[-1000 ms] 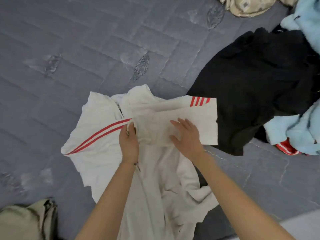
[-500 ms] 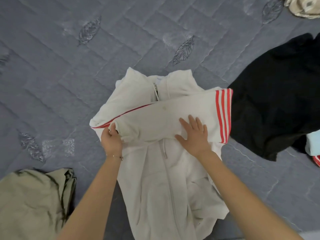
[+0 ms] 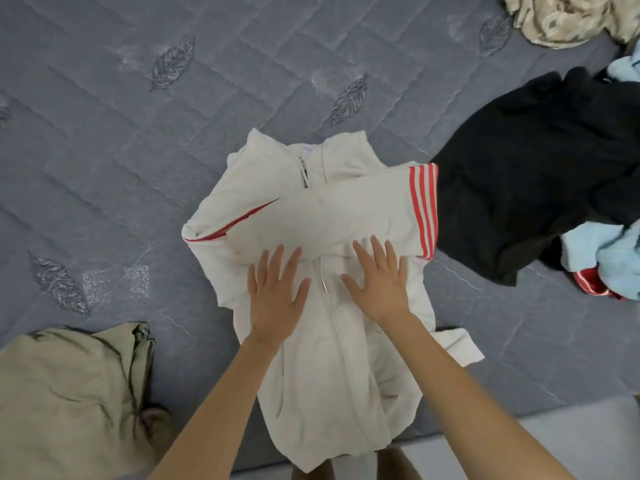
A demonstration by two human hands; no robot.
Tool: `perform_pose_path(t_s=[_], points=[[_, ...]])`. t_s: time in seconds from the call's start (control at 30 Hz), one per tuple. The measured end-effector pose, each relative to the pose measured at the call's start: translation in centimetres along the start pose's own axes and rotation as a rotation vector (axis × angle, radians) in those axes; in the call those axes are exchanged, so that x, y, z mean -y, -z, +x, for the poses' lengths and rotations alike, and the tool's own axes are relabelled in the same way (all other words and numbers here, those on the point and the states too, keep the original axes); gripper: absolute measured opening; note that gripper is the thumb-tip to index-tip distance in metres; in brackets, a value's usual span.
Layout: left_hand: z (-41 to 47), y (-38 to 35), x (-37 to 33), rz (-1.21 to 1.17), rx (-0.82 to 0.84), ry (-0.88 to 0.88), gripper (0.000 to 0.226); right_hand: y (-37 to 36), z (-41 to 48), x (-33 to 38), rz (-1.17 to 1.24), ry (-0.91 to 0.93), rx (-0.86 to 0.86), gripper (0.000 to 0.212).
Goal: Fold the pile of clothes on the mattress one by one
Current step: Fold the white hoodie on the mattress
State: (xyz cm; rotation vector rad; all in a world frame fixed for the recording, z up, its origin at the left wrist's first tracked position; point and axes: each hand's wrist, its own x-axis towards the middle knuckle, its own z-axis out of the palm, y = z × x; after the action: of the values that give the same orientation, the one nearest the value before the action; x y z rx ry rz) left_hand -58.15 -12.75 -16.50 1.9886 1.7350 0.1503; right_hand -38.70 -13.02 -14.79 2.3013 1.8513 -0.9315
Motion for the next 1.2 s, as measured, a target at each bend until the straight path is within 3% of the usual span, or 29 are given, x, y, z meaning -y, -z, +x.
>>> perform_pose_path(t_s=[0.23,0.37,0.5,0.6,0.7,0.77,0.83,0.9,0.97,1.07,1.2], points=[[-8.3,-5.0,-0.5,0.021,0.125,0.112,0.075,-1.9,-5.2,-7.5,-0.147,-0.106,0.179,0.073],[-13.2,-9.2,-1.5,0.04,0.229,0.094,0.065,-3.6,-7.3,-11.8,-0.119,-0.134,0.241,0.084],[-17.6,-12.0,-4.5,0.009,0.196,0.18,0.058,-5.1,-9.5,-15.4,-0.089,-0.115,0.229,0.097],[-20.5,-13.1,-5.1,0.019,0.113,0.354,0.059,-5.5,-11.0,-17.1,-0.157,-0.126,0.139,0.081],[-22.8,-13.5,-4.5,0.015,0.04,0.545,0.07,-5.0,-12.0,-17.6,-0.212,-0.125,0.091,0.043],[-23.9,-13.3,-3.9,-0.074,0.005,0.709,0.081,-4.6,-12.6,-17.7,-0.075,-0.121,0.075,0.034],[-24.3,-13.0,-3.6,-0.303,-0.109,0.803,0.083,-4.1,-13.5,-17.6,0.263,-0.152,0.028,0.027],[-24.4,-12.4,-3.7,-0.522,-0.246,0.926,0.066,-4.1,-14.3,-17.6,0.588,-0.214,-0.047,0.03],[-24.5,-11.8,-3.9,-0.655,-0.28,1.047,0.047,-4.6,-15.2,-17.7,0.725,-0.264,-0.073,0.03],[-25.1,-11.6,-4.0,-0.709,-0.3,1.007,0.027,-5.8,-16.3,-18.2,0.736,-0.324,-0.082,0.019],[-26.4,-10.5,-4.5,-0.715,-0.536,0.893,0.004,-6.1,-17.6,-18.7,0.854,-0.466,-0.364,0.009]])
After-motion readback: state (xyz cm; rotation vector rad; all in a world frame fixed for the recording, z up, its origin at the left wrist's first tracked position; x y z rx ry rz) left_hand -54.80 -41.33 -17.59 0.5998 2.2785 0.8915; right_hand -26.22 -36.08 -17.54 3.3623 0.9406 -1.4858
